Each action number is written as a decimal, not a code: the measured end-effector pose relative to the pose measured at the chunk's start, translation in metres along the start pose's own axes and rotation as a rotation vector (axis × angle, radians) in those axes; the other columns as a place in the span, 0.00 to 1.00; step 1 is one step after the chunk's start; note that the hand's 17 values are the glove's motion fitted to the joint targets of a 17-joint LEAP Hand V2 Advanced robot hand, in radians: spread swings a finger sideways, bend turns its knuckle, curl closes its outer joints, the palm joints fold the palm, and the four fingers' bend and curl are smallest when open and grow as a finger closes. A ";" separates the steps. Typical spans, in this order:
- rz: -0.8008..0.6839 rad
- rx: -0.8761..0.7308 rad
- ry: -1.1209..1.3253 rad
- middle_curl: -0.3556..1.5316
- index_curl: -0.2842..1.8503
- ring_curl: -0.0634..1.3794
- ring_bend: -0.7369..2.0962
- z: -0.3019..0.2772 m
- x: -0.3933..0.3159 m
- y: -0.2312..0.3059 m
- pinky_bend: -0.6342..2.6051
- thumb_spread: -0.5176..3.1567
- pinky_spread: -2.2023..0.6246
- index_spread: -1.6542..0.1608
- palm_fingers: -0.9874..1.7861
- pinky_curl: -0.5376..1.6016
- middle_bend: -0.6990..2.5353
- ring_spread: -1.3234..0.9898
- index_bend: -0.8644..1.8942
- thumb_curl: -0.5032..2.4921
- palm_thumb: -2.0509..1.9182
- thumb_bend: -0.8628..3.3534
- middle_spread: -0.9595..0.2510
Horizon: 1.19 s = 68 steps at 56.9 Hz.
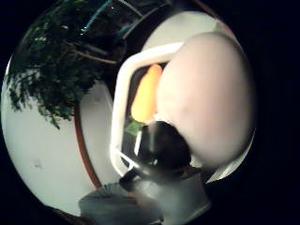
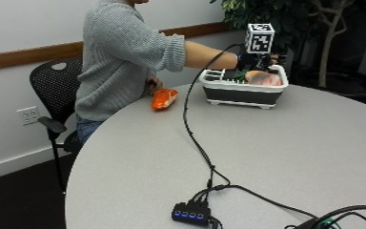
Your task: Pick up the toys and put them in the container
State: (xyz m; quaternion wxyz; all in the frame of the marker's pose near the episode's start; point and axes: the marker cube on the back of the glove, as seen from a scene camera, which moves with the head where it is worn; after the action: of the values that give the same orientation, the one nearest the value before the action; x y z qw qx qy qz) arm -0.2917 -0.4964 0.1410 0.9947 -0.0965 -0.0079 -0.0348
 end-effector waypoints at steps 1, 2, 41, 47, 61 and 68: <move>-0.003 -0.001 0.009 0.47 0.50 0.47 0.42 0.003 0.000 0.002 0.57 0.47 0.73 0.69 0.18 0.47 0.29 0.42 0.38 0.39 0.54 0.19 0.61; -0.002 -0.001 0.025 0.46 0.49 0.45 0.39 0.005 -0.001 0.005 0.56 0.47 0.74 0.69 0.17 0.46 0.28 0.44 0.37 0.38 0.53 0.19 0.62; -0.306 -0.055 -0.021 0.33 0.32 0.26 0.32 -0.033 0.038 0.370 0.43 0.49 0.81 0.72 0.29 0.40 0.25 0.56 0.37 0.29 0.51 0.20 0.69; -0.236 -0.074 0.166 0.32 0.31 0.25 0.32 -0.001 0.053 0.382 0.42 0.49 0.81 0.71 0.29 0.40 0.25 0.56 0.37 0.29 0.51 0.20 0.69; -0.252 -0.250 0.097 0.31 0.30 0.23 0.32 0.121 0.030 0.408 0.42 0.49 0.81 0.71 0.29 0.40 0.25 0.56 0.37 0.28 0.52 0.20 0.69; -0.266 -0.180 0.164 0.30 0.29 0.24 0.34 0.159 0.026 0.417 0.45 0.50 0.81 0.71 0.31 0.41 0.25 0.55 0.35 0.28 0.52 0.20 0.69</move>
State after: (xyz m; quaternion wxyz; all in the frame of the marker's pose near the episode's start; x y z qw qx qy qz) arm -0.2375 -0.0589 0.2175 0.9660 -0.1801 0.0638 -0.1743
